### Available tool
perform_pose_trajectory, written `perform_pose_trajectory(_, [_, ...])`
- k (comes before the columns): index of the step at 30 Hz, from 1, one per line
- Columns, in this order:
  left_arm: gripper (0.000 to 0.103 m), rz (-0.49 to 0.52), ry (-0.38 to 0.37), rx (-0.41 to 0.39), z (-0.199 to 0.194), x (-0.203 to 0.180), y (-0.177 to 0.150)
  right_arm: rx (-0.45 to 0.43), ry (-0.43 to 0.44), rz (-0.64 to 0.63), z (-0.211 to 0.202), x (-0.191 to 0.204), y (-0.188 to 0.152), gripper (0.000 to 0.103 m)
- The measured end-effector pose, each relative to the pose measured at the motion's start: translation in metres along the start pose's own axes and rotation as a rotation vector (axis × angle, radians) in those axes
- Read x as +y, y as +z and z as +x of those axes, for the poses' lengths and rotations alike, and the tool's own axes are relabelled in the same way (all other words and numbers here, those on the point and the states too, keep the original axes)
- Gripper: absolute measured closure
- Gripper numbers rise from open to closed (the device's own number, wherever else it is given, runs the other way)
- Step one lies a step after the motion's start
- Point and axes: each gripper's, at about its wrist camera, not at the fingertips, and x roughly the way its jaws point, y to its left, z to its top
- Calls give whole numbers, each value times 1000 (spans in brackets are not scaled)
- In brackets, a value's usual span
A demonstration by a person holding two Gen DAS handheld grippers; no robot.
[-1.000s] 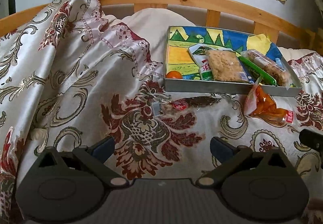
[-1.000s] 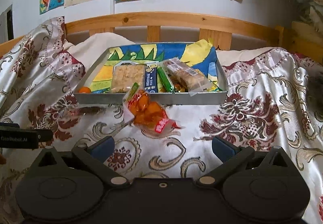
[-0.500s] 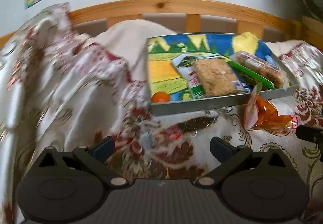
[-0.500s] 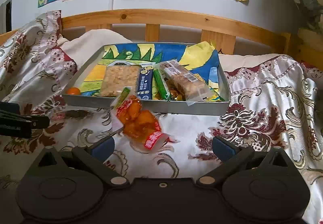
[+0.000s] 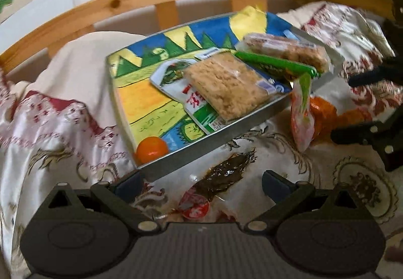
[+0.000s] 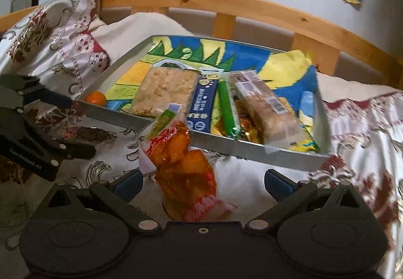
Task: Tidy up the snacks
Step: 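Grasp the orange pouch with the right tool while the left tool grasps the brown meat pack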
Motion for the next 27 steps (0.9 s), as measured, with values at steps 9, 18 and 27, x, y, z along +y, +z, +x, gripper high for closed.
perform_pose_trajectory(9, [1, -33, -80, 76, 18, 14, 2, 39, 41, -49, 25, 5, 2, 1])
perform_pose_trajectory(18, [13, -55, -148, 106, 16, 18, 5, 55, 108, -85, 33, 9, 1, 13])
perform_pose_trajectory(27, [20, -37, -258, 144, 3, 7, 10, 60, 145, -43, 27, 9, -3, 44])
